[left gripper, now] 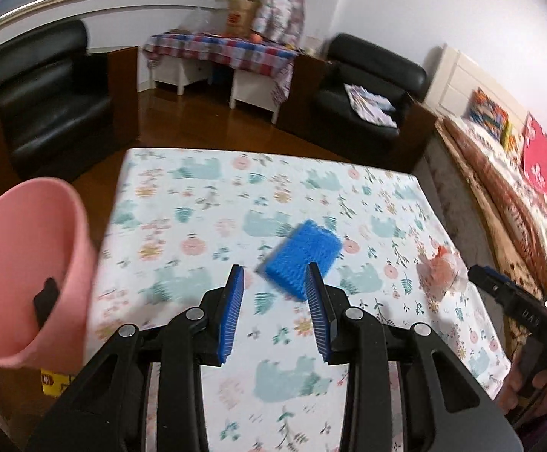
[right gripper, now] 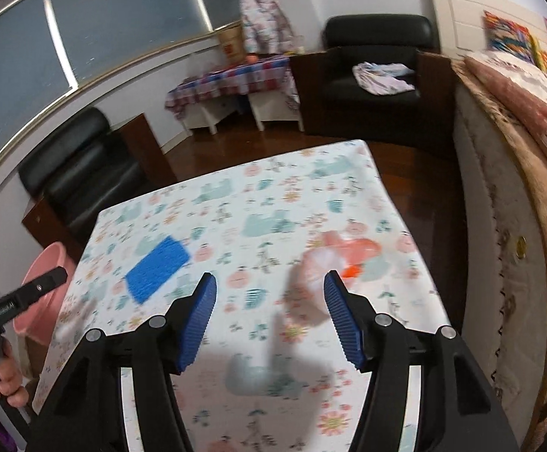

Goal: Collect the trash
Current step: 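Move both open tools back over the table toward the blue foam sleeve, then grasp the blue foam sleeve with the left tool while the right tool grasps the pink bag, then carry the blue foam sleeve and pink bag over the pink bucket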

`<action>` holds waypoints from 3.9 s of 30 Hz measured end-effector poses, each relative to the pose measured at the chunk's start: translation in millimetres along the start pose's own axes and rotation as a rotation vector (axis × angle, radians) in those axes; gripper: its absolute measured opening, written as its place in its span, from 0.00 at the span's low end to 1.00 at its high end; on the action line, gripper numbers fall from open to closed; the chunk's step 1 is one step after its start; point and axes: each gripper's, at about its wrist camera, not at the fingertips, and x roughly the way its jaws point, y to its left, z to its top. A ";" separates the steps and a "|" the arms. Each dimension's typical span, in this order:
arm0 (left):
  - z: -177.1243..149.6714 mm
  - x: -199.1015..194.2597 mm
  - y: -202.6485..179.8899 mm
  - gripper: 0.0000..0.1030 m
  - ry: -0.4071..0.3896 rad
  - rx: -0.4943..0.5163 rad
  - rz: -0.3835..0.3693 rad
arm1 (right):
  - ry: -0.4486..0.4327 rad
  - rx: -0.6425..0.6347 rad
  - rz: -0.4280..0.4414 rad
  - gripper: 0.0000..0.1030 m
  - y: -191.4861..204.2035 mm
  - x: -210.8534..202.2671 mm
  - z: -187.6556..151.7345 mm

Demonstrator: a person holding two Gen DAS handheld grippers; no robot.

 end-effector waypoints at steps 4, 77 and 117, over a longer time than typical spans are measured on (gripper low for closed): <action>7.0 26.7 -13.1 0.33 0.039 0.051 -0.004 | 0.008 0.025 -0.006 0.58 -12.2 4.7 0.4; -25.9 29.6 -24.6 0.06 -0.046 -0.146 0.079 | 0.018 -0.060 0.293 0.39 31.6 37.9 -30.9; -47.6 -96.5 50.7 0.06 -0.296 -0.192 0.170 | 0.011 -0.234 0.420 0.39 167.1 -2.6 -9.5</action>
